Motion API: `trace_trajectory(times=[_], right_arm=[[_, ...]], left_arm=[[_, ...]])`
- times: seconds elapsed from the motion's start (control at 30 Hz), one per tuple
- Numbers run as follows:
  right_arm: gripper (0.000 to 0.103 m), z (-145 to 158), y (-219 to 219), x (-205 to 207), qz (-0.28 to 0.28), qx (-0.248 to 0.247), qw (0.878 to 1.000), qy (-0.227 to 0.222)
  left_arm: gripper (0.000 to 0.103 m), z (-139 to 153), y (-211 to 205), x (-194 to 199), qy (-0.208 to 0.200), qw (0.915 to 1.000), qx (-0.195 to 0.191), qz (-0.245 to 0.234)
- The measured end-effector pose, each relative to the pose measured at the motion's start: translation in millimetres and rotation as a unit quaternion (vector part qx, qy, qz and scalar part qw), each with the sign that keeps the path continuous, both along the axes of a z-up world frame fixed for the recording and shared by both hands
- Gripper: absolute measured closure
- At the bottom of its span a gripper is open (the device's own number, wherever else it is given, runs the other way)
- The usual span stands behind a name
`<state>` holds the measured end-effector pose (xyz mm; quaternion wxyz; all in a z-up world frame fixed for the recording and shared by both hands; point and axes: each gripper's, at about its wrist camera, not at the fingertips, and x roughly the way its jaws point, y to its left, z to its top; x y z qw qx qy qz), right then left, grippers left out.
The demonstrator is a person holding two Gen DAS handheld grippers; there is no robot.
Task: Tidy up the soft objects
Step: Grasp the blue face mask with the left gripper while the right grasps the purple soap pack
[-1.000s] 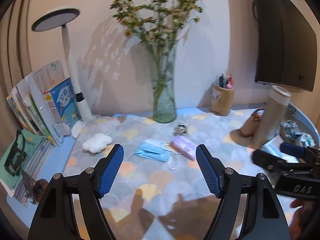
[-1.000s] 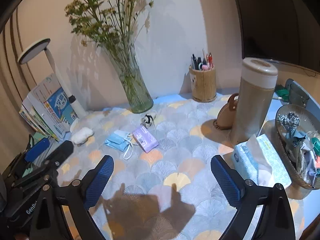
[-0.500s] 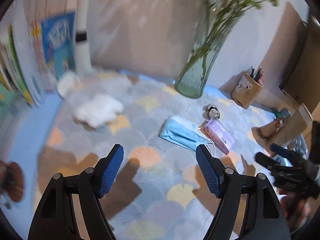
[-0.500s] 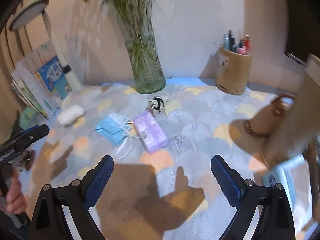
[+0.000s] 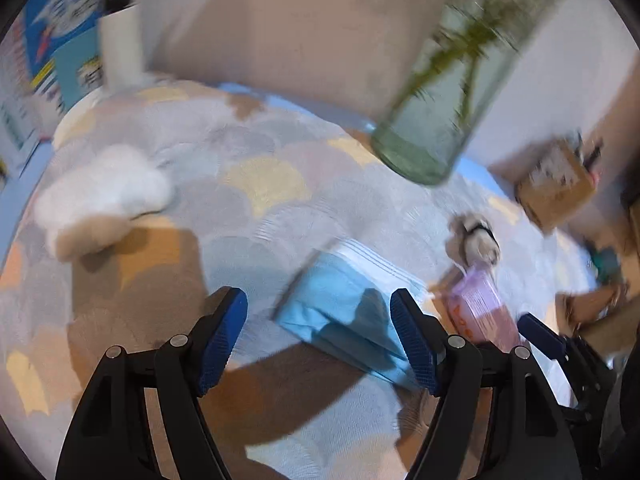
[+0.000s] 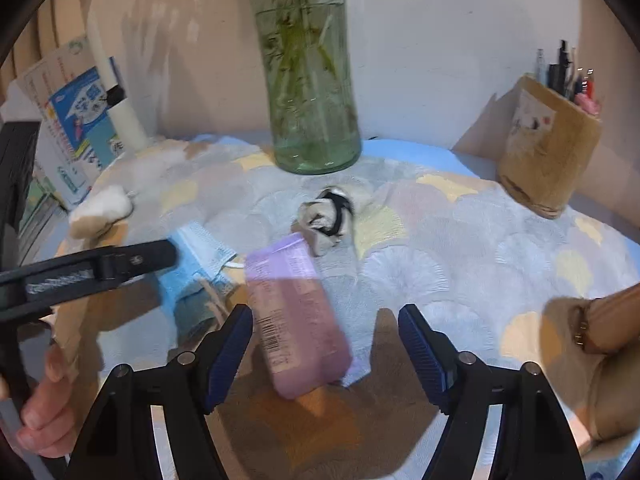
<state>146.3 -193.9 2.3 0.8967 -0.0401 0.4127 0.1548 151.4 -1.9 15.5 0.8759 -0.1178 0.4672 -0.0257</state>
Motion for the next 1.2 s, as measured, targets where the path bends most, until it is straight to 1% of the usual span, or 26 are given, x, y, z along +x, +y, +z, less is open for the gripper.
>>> trace_trajectory(times=[0.03,0.07,0.1,0.13,0.17,0.27,0.4,0.5,0.53,0.57,0.6,0.63,0.67,0.7,0.73,0.8,0.87,0.93,0.97,1.0,1.03,1.07,1.1,1.13,1.17,1.2], right_arm=[[0.046,-2,1,-1,0.005,-0.001,1.0,0.001],[0.054,-5,2,-1,0.011,-0.001,1.0,0.006],[0.059,-6,3,-1,0.01,-0.005,1.0,0.008],[0.059,-5,3,-3,0.007,-0.01,1.0,0.005],[0.059,-4,2,-7,0.002,-0.015,1.0,0.001],[0.06,-1,-11,-20,-0.012,-0.012,1.0,0.012],[0.06,5,-39,-49,-0.044,0.005,0.999,0.018],[0.06,8,-55,-68,-0.05,0.021,0.998,0.014],[0.06,7,-58,-73,-0.051,0.018,0.998,0.012],[0.06,6,-61,-76,-0.052,0.017,0.998,0.013],[0.059,4,-64,-78,-0.052,0.021,0.998,0.016],[0.059,3,-67,-80,-0.053,0.029,0.998,0.019],[0.059,1,-69,-81,-0.054,0.042,0.997,0.02],[0.059,-1,-70,-82,-0.054,0.051,0.997,0.019],[0.059,-3,-71,-83,-0.053,0.06,0.997,0.015],[0.059,-5,-69,-83,-0.057,0.051,0.997,0.013],[0.059,-5,-70,-84,-0.058,0.051,0.997,0.01],[0.055,-8,-73,-83,-0.056,0.061,0.996,0.019],[0.053,-7,-75,-83,-0.057,0.066,0.996,0.018],[0.046,-7,-76,-83,-0.059,0.068,0.996,0.017],[0.04,-7,-77,-83,-0.065,0.067,0.996,0.015],[0.039,-7,-77,-83,-0.07,0.063,0.995,0.014],[0.037,-7,-77,-83,-0.071,0.062,0.995,0.016],[0.036,-7,-76,-83,-0.069,0.06,0.996,0.016],[0.035,-7,-75,-83,-0.068,0.058,0.996,0.016],[0.034,-7,-73,-83,-0.066,0.055,0.996,0.015]], left_arm=[[0.036,0,-7,-1,-0.004,0.9999,0.013,-0.007],[0.059,0,-12,-1,-0.007,0.9996,0.024,-0.015],[0.067,0,-19,-2,-0.01,0.9986,0.047,-0.023],[0.073,0,-24,-1,-0.016,0.9973,0.065,-0.029],[0.081,1,-27,-3,-0.023,0.9965,0.072,-0.036],[0.087,7,-28,-18,-0.039,0.9942,0.073,-0.069],[0.088,20,-28,-54,-0.07,0.9856,0.069,-0.138],[0.088,33,-29,-87,-0.098,0.9694,0.059,-0.217],[0.088,38,-29,-101,-0.105,0.9611,0.055,-0.25],[0.087,41,-30,-110,-0.104,0.9533,0.05,-0.279],[0.084,43,-32,-119,-0.105,0.9431,0.055,-0.311],[0.083,43,-34,-124,-0.111,0.94,0.07,-0.315],[0.072,41,-36,-122,-0.109,0.9404,0.086,-0.311],[0.065,37,-40,-117,-0.096,0.9435,0.099,-0.301],[0.057,32,-42,-109,-0.079,0.9481,0.103,-0.29],[0.057,23,-47,-99,-0.048,0.9556,0.096,-0.275],[0.057,15,-44,-96,-0.016,0.9621,0.065,-0.264],[0.057,8,-40,-98,0.017,0.9686,0.034,-0.246],[0.057,4,-36,-101,0.035,0.9711,0.01,-0.236],[0.056,1,-32,-106,0.051,0.9722,-0.019,-0.228],[0.044,0,-28,-111,0.054,0.9743,-0.049,-0.213],[0.029,1,-27,-115,0.054,0.9747,-0.069,-0.205],[0.024,1,-27,-119,0.055,0.9741,-0.09,-0.2],[0.022,1,-30,-122,0.056,0.973,-0.111,-0.194],[0.022,1,-34,-123,0.056,0.9735,-0.116,-0.189],[0.022,2,-39,-124,0.052,0.9755,-0.109,-0.184]])
